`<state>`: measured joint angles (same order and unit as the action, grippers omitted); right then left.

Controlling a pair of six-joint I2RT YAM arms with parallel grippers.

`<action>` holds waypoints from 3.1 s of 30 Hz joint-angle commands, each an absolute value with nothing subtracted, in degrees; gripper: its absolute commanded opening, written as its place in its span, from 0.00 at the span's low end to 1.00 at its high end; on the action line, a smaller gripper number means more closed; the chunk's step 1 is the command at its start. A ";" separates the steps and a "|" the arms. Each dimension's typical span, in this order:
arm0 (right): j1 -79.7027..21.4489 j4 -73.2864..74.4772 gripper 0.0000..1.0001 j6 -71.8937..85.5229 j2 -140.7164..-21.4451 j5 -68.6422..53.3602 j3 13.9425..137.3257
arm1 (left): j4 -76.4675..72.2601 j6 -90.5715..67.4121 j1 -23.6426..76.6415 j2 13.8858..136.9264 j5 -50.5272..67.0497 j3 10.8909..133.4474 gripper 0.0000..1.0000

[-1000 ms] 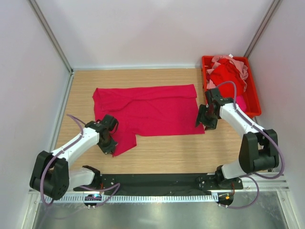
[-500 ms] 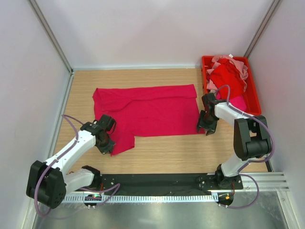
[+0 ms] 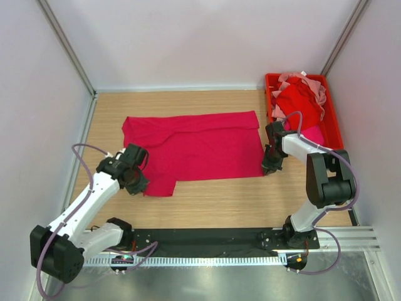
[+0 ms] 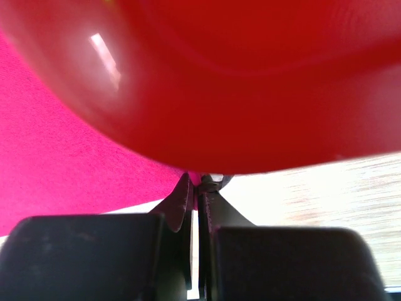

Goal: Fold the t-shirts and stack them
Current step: Fold the tshirt

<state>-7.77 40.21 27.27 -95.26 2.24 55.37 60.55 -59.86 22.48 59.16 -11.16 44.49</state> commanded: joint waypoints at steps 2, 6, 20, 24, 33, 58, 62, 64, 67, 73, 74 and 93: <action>-7.82 43.40 0.01 25.06 -94.57 4.04 57.47 | 61.96 -54.24 22.24 58.88 -15.55 52.11 0.00; -8.00 47.10 0.01 24.17 -94.13 4.48 61.78 | 63.28 -49.85 22.15 62.48 -18.89 60.62 0.00; -8.17 53.77 0.01 22.50 -105.02 6.06 83.04 | 59.60 -35.78 20.40 83.31 -26.55 84.00 0.00; -8.17 55.81 0.01 22.15 -111.42 6.24 91.55 | 57.48 -33.31 16.44 89.36 -23.21 89.46 0.00; -8.09 59.06 0.01 23.64 -119.53 7.56 102.82 | 52.92 -27.60 10.90 97.55 -16.44 95.80 0.00; -6.68 62.31 0.01 24.52 -131.48 8.61 119.09 | 50.63 -26.81 7.82 110.30 -12.83 105.64 0.00; -6.42 62.75 0.01 24.26 -132.80 8.09 120.50 | 51.15 -27.68 7.65 111.88 -12.57 107.58 0.00; -6.33 62.93 0.01 24.17 -133.15 8.17 121.11 | 50.63 -28.03 7.65 112.06 -12.66 107.93 0.00; -5.98 62.67 0.01 24.35 -133.42 7.74 121.73 | 50.80 -28.04 7.47 113.11 -12.31 108.98 0.00; -5.45 61.00 0.02 25.40 -134.03 5.54 123.48 | 52.03 -28.39 6.59 116.10 -11.61 112.15 0.00; -5.36 61.00 0.02 25.84 -134.29 4.93 124.01 | 51.77 -28.39 6.42 116.36 -11.43 112.24 0.00; -3.95 62.22 0.51 26.63 -140.11 2.81 134.39 | 54.05 -31.29 3.25 122.61 -8.96 119.18 0.47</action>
